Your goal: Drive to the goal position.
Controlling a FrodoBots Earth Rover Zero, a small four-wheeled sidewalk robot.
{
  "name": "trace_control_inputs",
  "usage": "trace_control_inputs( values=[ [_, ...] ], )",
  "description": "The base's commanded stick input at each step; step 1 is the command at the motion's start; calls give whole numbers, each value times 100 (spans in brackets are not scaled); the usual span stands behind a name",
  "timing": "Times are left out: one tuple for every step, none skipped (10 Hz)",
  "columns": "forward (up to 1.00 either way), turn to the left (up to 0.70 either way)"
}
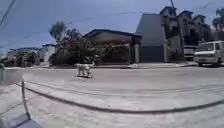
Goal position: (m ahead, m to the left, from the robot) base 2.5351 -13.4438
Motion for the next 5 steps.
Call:
trace_control_inputs(
  values=[
    [0,-70],
    [0,-70],
    [0,-70],
    [0,-70],
    [0,-70]
  ],
)
